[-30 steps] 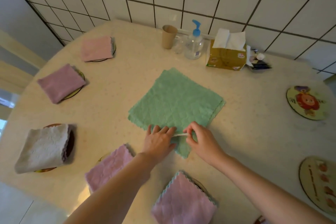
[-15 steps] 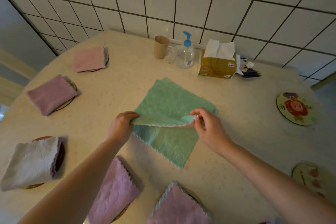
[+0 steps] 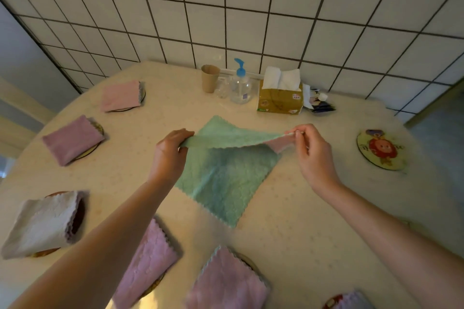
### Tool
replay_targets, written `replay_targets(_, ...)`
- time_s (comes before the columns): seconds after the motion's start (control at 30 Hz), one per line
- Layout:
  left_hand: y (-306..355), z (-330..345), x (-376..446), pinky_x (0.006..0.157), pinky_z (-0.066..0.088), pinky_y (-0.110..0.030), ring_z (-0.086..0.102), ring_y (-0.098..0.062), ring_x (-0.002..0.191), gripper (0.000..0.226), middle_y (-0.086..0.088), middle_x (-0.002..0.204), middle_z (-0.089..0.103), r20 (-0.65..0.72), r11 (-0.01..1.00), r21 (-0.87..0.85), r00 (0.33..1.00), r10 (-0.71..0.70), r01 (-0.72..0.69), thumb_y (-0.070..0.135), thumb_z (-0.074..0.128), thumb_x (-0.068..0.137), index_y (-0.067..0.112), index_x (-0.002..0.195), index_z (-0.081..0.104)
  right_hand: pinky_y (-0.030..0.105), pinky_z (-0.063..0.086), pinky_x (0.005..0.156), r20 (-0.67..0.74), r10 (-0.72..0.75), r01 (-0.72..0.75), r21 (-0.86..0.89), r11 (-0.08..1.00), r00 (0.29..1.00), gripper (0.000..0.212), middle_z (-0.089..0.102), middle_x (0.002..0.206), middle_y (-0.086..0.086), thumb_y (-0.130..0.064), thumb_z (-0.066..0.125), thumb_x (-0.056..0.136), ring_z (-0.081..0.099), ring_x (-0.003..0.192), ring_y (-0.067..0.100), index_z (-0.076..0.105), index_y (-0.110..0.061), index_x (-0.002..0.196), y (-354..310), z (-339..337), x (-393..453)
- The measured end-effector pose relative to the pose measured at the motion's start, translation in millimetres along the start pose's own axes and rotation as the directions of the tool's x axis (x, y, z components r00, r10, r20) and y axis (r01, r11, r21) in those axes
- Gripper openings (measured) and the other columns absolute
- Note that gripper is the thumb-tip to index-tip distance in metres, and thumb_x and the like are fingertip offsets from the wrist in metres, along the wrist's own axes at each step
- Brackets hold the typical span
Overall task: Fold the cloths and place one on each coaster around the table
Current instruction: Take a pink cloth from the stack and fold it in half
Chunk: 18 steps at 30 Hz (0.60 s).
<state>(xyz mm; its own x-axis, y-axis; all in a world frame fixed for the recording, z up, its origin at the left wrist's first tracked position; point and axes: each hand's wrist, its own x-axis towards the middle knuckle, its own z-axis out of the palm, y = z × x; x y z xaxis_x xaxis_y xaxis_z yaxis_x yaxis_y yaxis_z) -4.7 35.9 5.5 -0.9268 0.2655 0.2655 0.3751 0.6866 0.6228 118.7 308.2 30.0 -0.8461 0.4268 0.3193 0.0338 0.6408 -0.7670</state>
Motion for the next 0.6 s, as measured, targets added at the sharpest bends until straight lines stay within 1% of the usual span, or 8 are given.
replay_targets(0.17, 53.4, 0.2, -33.9, 0.100, 0.034, -0.018, 0.057, -0.024, 0.117, 0.037, -0.012, 0.121, 0.064, -0.091, 0.997, 0.020, 0.993, 0.069, -0.068, -0.011, 0.059, 0.080, 0.004, 0.113, 0.068, 0.007, 0.039, 0.063, -0.062, -0.103, 0.109, 0.095, 0.989, 0.993, 0.016, 0.060, 0.090, -0.011, -0.017, 0.037, 0.100, 0.056, 0.077, -0.008, 0.052, -0.012, 0.102, -6.5, -64.7, -7.7)
replay_targets(0.27, 80.3, 13.2, -87.2, 0.100, 0.034, -0.017, 0.057, -0.020, 0.116, 0.038, -0.010, 0.120, 0.065, -0.094, 0.998, 0.013, 0.994, 0.062, -0.062, -0.013, 0.061, 0.078, 0.004, 0.112, 0.069, 0.006, 0.033, 0.053, -0.002, -0.153, 0.152, 0.080, 0.985, 0.988, 0.015, 0.061, 0.085, -0.008, -0.013, 0.040, 0.099, 0.051, 0.059, -0.007, 0.053, -0.008, 0.101, 13.3, -105.6, -42.0)
replay_targets(0.33, 92.7, 28.1, -131.4, 0.097, 0.034, -0.012, 0.058, -0.016, 0.110, 0.037, -0.013, 0.115, 0.067, -0.024, 0.996, 0.010, 0.995, 0.094, -0.094, -0.016, 0.062, 0.075, 0.002, 0.106, 0.071, 0.007, 0.031, 0.049, 0.071, -0.169, 0.166, 0.044, 0.985, 0.983, 0.011, 0.056, 0.075, -0.014, -0.011, 0.042, 0.098, 0.049, 0.053, -0.004, 0.054, -0.011, 0.097, 37.2, -128.6, -75.8)
replay_targets(0.4, 94.8, 49.1, -181.6, 0.093, 0.036, -0.007, 0.062, -0.016, 0.101, 0.031, -0.013, 0.106, 0.070, 0.097, 0.992, -0.015, 0.988, 0.123, -0.122, -0.007, 0.061, 0.074, 0.005, 0.100, 0.073, 0.008, 0.033, 0.050, 0.168, -0.145, 0.151, -0.024, 0.988, 0.975, 0.011, 0.055, 0.071, -0.016, -0.022, 0.043, 0.098, 0.053, 0.057, -0.003, 0.053, -0.024, 0.094, 71.2, -148.3, -116.0)
replay_targets(0.47, 86.6, 61.8, -225.2, 0.090, 0.046, -0.018, 0.065, -0.021, 0.095, 0.027, -0.002, 0.104, 0.071, 0.293, 0.997, 0.017, 0.954, 0.062, -0.070, 0.016, 0.057, 0.080, 0.023, 0.101, 0.072, 0.019, 0.041, 0.050, 0.259, -0.027, 0.055, -0.098, 0.994, 0.965, 0.019, 0.059, 0.070, -0.011, -0.049, 0.033, 0.096, 0.057, 0.060, 0.002, 0.049, -0.039, 0.090, 103.7, -156.8, -152.2)
replay_targets(0.5, 88.1, 65.9, -244.4, 0.085, 0.049, -0.026, 0.064, -0.019, 0.094, 0.024, 0.005, 0.101, 0.070, 0.370, 0.991, 0.118, 0.929, 0.015, -0.063, 0.033, 0.055, 0.083, 0.032, 0.101, 0.070, 0.025, 0.045, 0.052, 0.304, 0.036, 0.006, -0.136, 0.991, 0.952, 0.022, 0.061, 0.069, -0.008, -0.053, 0.030, 0.093, 0.058, 0.060, 0.003, 0.048, -0.042, 0.088, 119.1, -161.7, -168.9)
replay_targets(0.57, 96.9, 67.3, -268.5, 0.074, 0.044, -0.023, 0.054, -0.007, 0.083, 0.021, 0.016, 0.083, 0.069, 0.404, 0.947, 0.283, 0.914, 0.026, -0.152, 0.052, 0.068, 0.074, 0.036, 0.087, 0.072, 0.028, 0.046, 0.054, 0.372, 0.133, -0.067, -0.184, 0.981, 0.919, 0.014, 0.062, 0.070, -0.008, -0.041, 0.037, 0.094, 0.059, 0.061, 0.003, 0.048, -0.043, 0.086, 139.1, -166.6, -193.5)
replay_targets(0.6, 104.7, 69.0, -275.5, 0.070, 0.037, -0.018, 0.050, -0.007, 0.078, 0.018, 0.019, 0.070, 0.067, 0.380, 0.925, 0.297, 0.918, 0.112, -0.236, 0.045, 0.082, 0.063, 0.032, 0.072, 0.073, 0.024, 0.045, 0.052, 0.398, 0.153, -0.080, -0.196, 0.977, 0.905, 0.016, 0.062, 0.071, -0.010, -0.031, 0.042, 0.095, 0.059, 0.063, 0.002, 0.049, -0.041, 0.084, 143.7, -169.4, -201.6)
